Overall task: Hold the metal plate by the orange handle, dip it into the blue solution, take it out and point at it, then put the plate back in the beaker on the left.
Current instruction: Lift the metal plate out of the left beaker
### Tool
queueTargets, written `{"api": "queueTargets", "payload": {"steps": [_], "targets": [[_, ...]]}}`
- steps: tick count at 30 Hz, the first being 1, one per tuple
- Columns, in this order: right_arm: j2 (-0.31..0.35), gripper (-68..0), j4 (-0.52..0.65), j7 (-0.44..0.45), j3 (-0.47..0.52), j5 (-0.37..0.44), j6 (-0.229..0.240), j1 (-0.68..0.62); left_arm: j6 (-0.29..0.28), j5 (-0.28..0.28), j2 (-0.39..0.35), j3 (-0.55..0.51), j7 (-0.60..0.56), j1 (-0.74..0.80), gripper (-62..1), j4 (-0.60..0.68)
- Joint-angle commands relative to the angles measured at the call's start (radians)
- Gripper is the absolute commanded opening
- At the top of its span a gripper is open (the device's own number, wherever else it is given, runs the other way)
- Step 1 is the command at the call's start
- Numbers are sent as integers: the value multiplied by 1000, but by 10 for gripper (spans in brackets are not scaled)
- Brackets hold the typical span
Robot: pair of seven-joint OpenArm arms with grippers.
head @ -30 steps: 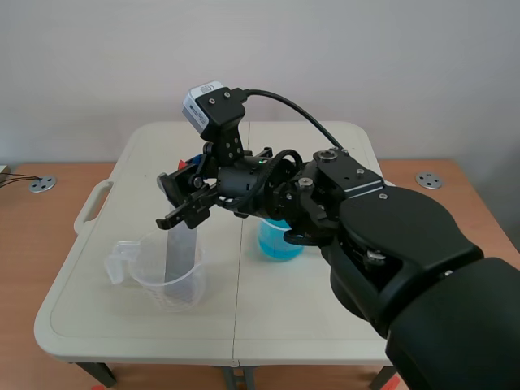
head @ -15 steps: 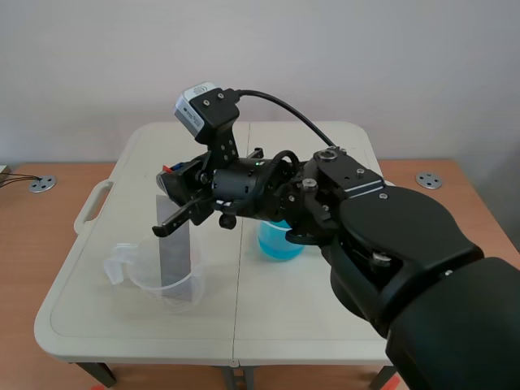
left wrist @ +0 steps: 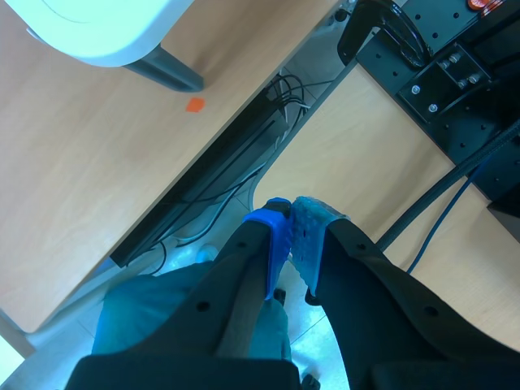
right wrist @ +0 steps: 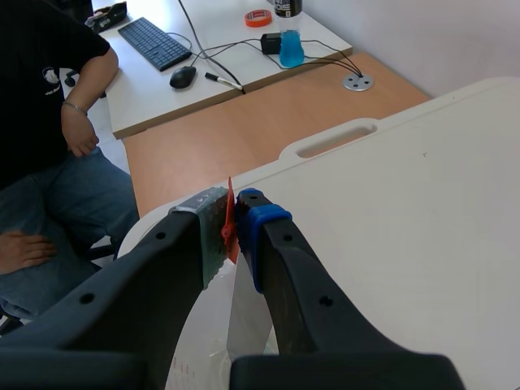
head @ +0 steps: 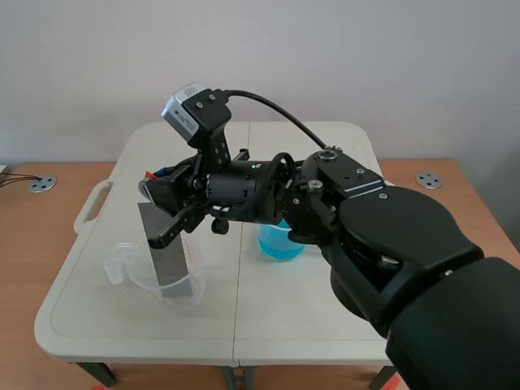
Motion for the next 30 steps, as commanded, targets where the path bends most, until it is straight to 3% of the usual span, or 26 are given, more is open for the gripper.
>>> {"api": "queueTargets", "payload": {"steps": [1,17,30], "targets": [[0,-662,34,18,-1,7,8,19,-2,-5,2,0,-9,5,-596,11],[14,-662,150,10,-6,-9,8,-43,-2,2,2,0,-6,5,-596,11],[55,-662,404,-40,-6,-11,8,-116,-2,9,2,0,-6,5,-596,11]]}}
